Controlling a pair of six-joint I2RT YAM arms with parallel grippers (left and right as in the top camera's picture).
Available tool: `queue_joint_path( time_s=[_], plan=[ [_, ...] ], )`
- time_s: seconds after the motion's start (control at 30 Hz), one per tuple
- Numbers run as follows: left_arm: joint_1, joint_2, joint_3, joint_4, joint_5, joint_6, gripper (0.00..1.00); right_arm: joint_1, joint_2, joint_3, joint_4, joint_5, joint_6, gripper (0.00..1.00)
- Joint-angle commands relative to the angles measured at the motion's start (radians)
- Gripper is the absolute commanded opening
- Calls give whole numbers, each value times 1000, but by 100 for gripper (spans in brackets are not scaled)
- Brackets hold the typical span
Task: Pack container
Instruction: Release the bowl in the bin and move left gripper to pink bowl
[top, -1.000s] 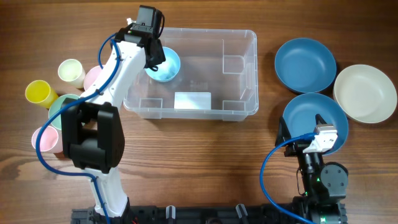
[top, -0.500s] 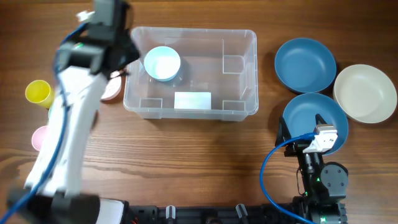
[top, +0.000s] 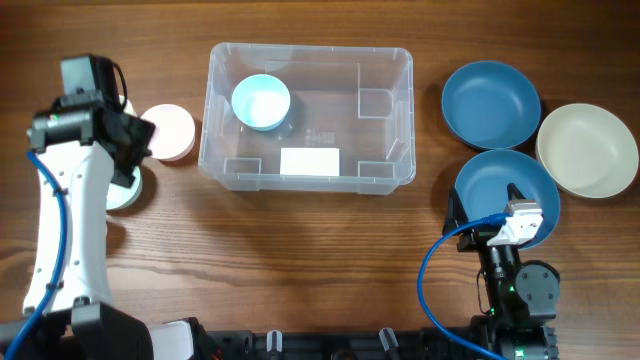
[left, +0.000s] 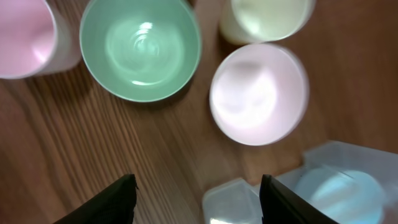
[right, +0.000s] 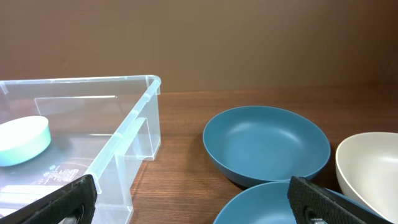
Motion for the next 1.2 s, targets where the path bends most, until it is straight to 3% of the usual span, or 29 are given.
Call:
queue_joint_path(
  time_s=[0.0, 0.17, 0.4, 0.53, 0.63, 0.7, 1.0, 1.17],
  plan=[
    [1, -1, -140, 156, 47, -56, 63, -5, -3, -2, 3, -9, -7, 100],
    [-10, 30, -229, 290, 47, -51, 61, -5, -3, -2, 3, -9, -7, 100],
    [-10, 142, -262, 383, 55, -51, 66, -5, -3, -2, 3, -9, -6, 100],
    [-10, 237, -262, 469, 77, 6, 63, -5, -3, -2, 3, -9, -7, 100],
    [-10, 266, -262, 510, 84, 8, 55, -5, -3, -2, 3, -9, -7, 100],
    [-10, 266, -262, 520, 84, 8, 44, -5, -3, -2, 3, -9, -7, 100],
    [-10, 283, -262, 542, 83, 8, 41, -5, -3, -2, 3, -9, -6, 100],
    [-10, 305, -262, 552, 83, 8, 24, -5, -3, -2, 3, -9, -7, 100]
  ],
)
